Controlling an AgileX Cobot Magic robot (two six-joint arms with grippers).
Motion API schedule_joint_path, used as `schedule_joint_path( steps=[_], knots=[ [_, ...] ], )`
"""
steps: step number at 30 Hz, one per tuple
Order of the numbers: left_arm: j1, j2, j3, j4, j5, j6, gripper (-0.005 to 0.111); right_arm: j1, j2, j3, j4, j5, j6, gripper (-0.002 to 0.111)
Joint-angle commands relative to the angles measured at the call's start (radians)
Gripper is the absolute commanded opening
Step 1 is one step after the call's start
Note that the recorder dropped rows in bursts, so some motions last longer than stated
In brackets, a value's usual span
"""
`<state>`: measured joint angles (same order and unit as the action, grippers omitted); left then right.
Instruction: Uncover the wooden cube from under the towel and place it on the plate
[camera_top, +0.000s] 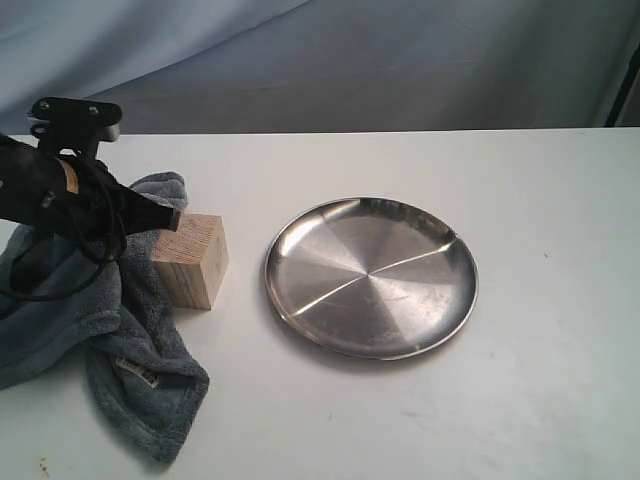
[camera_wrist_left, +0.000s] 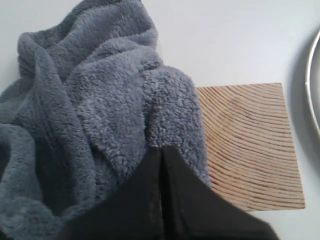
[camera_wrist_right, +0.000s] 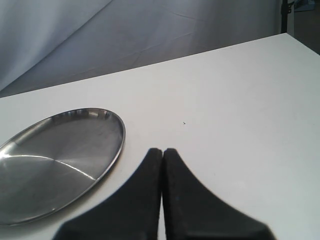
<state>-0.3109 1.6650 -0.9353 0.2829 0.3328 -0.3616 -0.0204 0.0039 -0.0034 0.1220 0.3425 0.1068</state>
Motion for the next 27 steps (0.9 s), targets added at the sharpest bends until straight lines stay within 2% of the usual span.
schedule_joint_path(
  steps=[1,4,6,13,15,21,27],
  knots=[
    [0.005,-0.022,-0.001,0.007,0.003,-0.011,0.000,-0.003,-0.004,0.003,-0.013,-0.002,-0.001,0.000],
    [0.005,-0.021,-0.001,-0.033,0.000,-0.007,0.003,-0.003,-0.004,0.003,-0.013,-0.002,-0.001,0.000],
    [0.005,-0.019,-0.001,-0.045,0.000,-0.004,0.009,-0.003,-0.004,0.003,-0.013,-0.002,-0.001,0.000],
    [0.005,0.002,-0.001,-0.045,0.000,0.012,0.048,-0.003,-0.004,0.003,-0.013,-0.002,-0.001,0.000],
    [0.005,0.023,-0.001,-0.045,0.000,0.024,0.055,-0.003,-0.004,0.003,-0.013,-0.002,-0.001,0.000],
    [0.005,0.065,-0.001,-0.045,-0.020,0.024,0.049,-0.003,-0.004,0.003,-0.013,-0.002,-0.001,0.000],
    [0.005,0.065,-0.001,-0.045,-0.022,0.024,0.018,-0.003,-0.004,0.003,-0.013,-0.002,-0.001,0.000]
  ],
)
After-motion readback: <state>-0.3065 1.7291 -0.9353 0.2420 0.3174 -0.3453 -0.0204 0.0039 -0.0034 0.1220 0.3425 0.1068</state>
